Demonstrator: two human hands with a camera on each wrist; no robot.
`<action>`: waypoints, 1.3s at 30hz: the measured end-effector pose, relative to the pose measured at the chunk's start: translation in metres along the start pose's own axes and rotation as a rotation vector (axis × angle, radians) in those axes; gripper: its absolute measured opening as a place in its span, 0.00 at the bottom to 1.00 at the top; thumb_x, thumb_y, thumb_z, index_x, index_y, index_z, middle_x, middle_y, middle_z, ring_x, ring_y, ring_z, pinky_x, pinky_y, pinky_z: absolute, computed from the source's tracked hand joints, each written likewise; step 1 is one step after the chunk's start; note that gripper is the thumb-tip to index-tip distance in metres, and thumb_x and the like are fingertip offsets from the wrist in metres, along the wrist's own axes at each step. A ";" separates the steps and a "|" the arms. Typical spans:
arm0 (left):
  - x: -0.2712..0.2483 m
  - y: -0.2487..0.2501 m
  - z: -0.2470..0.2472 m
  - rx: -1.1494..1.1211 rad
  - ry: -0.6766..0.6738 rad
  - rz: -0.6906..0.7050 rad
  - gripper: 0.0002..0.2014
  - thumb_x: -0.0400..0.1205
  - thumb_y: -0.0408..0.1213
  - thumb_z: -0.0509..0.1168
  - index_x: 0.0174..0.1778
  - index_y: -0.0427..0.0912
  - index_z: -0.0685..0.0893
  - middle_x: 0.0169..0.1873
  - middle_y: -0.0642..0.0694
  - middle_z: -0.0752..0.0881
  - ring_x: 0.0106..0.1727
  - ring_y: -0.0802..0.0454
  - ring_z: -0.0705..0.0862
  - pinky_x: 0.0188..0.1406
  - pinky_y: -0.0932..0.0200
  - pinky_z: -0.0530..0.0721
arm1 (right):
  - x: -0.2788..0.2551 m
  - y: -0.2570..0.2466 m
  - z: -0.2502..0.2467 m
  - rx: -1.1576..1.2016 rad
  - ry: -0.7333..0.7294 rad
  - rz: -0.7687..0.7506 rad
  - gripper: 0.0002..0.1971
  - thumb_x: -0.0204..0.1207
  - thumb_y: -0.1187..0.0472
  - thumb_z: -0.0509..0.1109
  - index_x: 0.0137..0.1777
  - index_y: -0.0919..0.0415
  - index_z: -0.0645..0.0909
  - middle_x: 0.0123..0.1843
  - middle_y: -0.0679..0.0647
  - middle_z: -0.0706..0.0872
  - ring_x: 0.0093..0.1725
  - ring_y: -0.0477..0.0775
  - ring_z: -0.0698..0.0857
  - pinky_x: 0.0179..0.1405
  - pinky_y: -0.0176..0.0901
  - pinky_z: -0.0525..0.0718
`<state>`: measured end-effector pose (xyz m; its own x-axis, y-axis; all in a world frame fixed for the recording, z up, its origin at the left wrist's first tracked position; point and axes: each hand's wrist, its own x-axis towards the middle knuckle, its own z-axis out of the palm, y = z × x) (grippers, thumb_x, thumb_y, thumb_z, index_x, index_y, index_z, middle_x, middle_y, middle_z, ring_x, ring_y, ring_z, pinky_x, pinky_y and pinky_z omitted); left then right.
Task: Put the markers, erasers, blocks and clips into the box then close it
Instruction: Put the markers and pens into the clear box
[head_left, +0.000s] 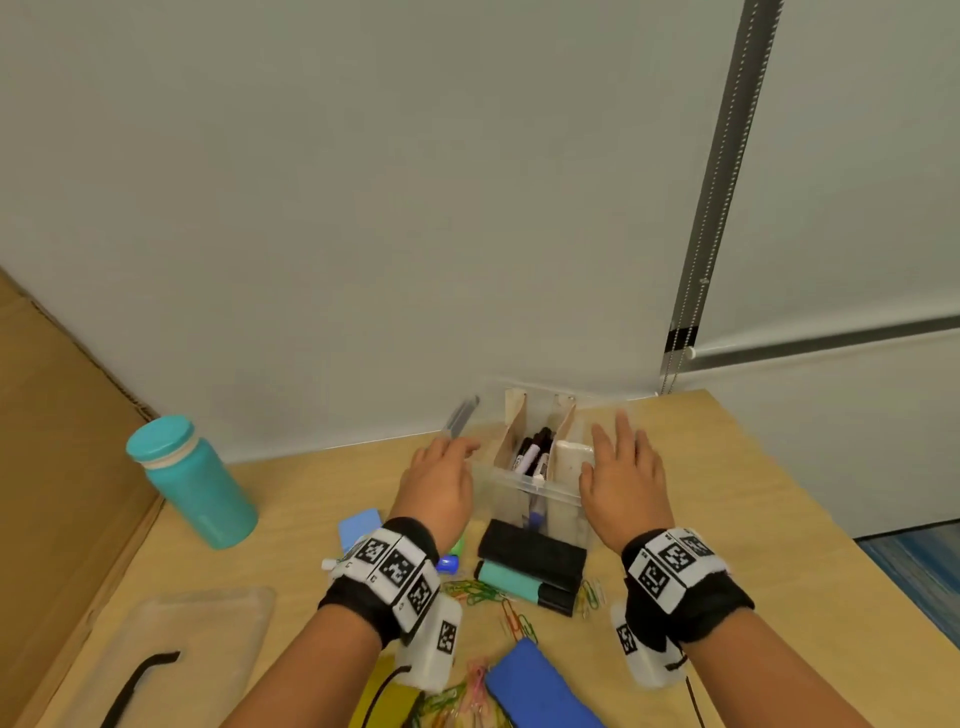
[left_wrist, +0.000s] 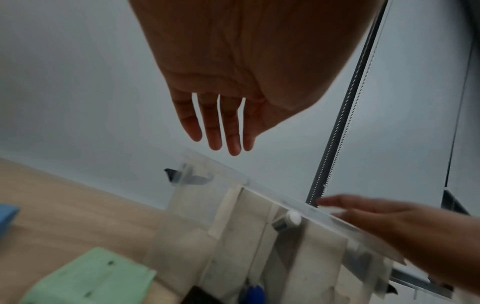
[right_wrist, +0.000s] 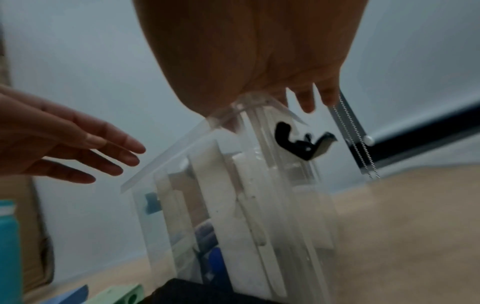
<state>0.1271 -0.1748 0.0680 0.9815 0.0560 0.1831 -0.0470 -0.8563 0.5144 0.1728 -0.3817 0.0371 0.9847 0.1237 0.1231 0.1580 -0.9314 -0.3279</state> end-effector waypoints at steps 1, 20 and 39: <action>-0.006 -0.007 -0.002 -0.006 0.010 -0.006 0.18 0.86 0.36 0.52 0.71 0.49 0.73 0.67 0.50 0.76 0.69 0.52 0.71 0.72 0.51 0.72 | -0.002 -0.005 -0.004 -0.006 0.061 -0.108 0.25 0.85 0.50 0.51 0.80 0.56 0.61 0.83 0.60 0.58 0.82 0.63 0.58 0.81 0.58 0.57; -0.062 -0.141 -0.008 0.375 -0.387 -0.300 0.21 0.82 0.35 0.56 0.70 0.55 0.73 0.69 0.47 0.74 0.66 0.44 0.72 0.65 0.49 0.75 | -0.056 -0.052 0.027 -0.057 0.184 -0.671 0.11 0.73 0.58 0.67 0.55 0.55 0.82 0.55 0.50 0.84 0.58 0.54 0.80 0.60 0.47 0.79; -0.042 -0.131 -0.018 0.556 -0.423 -0.102 0.14 0.84 0.34 0.53 0.65 0.42 0.72 0.60 0.43 0.79 0.58 0.42 0.80 0.61 0.50 0.73 | -0.070 -0.071 0.059 -0.406 -0.419 -0.258 0.21 0.82 0.65 0.58 0.74 0.60 0.66 0.70 0.57 0.71 0.68 0.60 0.73 0.58 0.52 0.80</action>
<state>0.0888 -0.0559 0.0086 0.9693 0.0419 -0.2421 0.0398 -0.9991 -0.0136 0.0971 -0.3044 -0.0037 0.8770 0.4085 -0.2529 0.4345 -0.8990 0.0544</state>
